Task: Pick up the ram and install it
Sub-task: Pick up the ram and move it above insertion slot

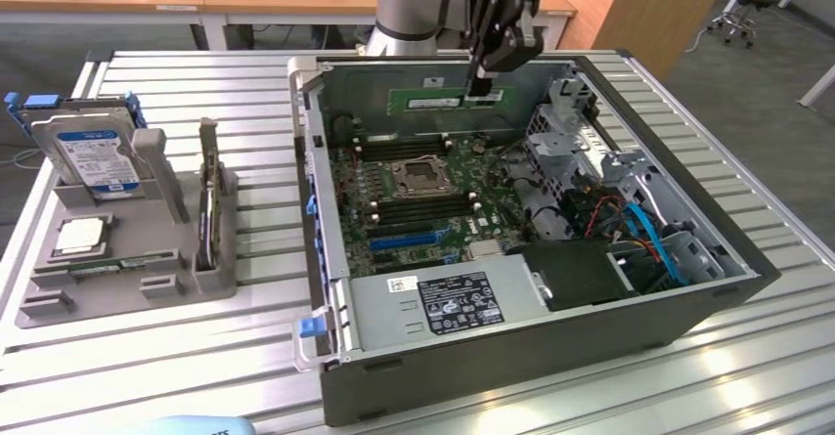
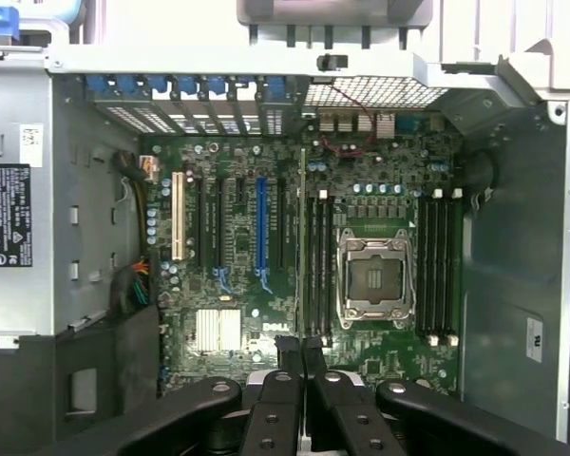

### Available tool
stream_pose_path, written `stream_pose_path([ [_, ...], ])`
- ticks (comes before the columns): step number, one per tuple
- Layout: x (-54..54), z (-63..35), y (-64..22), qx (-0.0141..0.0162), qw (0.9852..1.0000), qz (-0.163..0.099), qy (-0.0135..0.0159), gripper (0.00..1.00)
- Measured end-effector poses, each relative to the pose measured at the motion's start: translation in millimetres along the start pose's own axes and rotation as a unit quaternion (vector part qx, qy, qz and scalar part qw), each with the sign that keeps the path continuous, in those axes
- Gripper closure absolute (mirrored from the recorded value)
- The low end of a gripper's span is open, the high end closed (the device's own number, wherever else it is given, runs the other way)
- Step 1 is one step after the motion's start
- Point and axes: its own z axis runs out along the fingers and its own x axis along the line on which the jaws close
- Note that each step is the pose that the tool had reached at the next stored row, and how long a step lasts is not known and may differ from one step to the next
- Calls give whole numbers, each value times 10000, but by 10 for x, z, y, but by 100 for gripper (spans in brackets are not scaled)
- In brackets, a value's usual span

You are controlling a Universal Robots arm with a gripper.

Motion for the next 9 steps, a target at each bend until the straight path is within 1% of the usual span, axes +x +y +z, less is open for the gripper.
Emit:
stream_pose_path([
  [5,-83,4,1,0,10000,0,0,88],
  [9,-129,6,2,0,10000,0,0,88],
])
